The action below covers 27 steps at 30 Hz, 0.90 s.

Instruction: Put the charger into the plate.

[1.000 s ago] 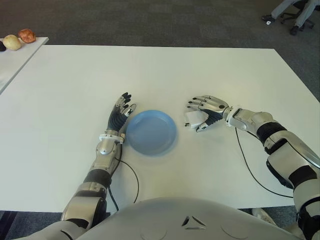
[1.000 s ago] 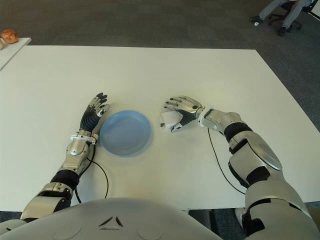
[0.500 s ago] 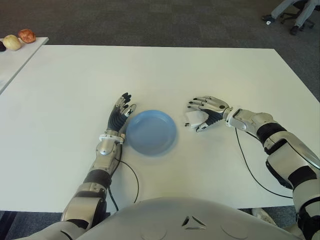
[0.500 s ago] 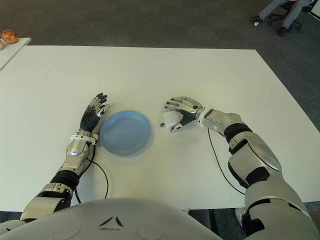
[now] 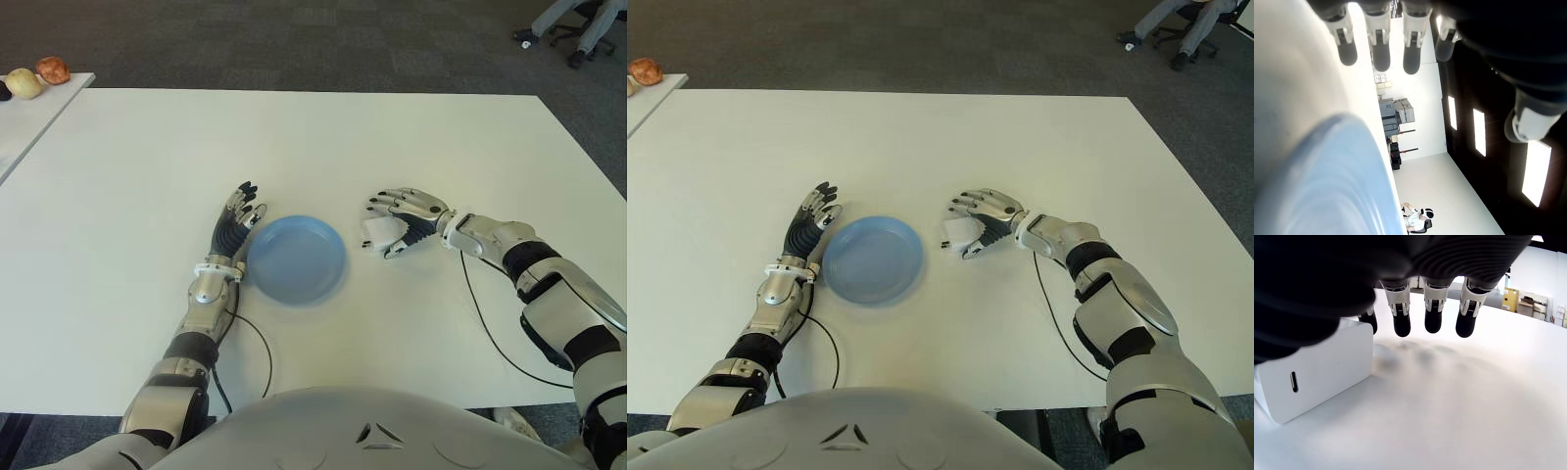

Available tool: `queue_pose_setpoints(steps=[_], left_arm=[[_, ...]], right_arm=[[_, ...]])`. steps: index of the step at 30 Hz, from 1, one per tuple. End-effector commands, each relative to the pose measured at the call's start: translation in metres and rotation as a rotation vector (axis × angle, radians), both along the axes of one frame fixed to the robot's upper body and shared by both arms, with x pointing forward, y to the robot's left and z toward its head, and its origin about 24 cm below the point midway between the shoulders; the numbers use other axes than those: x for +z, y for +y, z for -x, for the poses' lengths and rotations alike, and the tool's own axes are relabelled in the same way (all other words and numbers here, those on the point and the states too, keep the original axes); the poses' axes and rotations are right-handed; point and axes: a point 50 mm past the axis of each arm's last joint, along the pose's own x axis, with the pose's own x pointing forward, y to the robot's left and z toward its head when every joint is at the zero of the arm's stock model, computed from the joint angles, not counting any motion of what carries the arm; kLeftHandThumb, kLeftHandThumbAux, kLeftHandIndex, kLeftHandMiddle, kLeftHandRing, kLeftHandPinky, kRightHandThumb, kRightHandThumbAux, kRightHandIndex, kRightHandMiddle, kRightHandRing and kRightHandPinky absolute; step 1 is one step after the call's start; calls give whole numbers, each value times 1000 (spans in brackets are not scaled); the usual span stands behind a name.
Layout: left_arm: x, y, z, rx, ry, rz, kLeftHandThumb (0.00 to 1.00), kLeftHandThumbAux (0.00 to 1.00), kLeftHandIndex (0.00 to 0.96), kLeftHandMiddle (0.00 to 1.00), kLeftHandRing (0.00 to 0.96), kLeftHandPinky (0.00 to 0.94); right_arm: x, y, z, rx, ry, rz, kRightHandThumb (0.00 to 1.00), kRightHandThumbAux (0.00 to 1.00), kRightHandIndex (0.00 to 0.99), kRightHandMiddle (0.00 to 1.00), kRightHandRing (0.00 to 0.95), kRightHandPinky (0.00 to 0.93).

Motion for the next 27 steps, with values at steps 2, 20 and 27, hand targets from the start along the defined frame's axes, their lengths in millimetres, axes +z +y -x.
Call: queue_pose_setpoints(steps=[2, 20, 27], left_arm=[[-32, -2, 34, -1, 154, -2, 0, 446, 102, 141, 122, 120], [-32, -3, 33, -3, 157, 4, 0, 418, 104, 131, 111, 110], [-32, -3, 33, -4, 160, 2, 0, 419, 103, 129, 106, 107]], right_arm=[[-23, 3, 18, 42, 87, 43, 634, 384, 0, 0, 0, 0], [-18, 5, 17, 93, 37, 40, 607, 422, 0, 0, 44, 147], [-29, 6, 16, 65, -50, 86, 694, 476, 252, 390, 412, 484]])
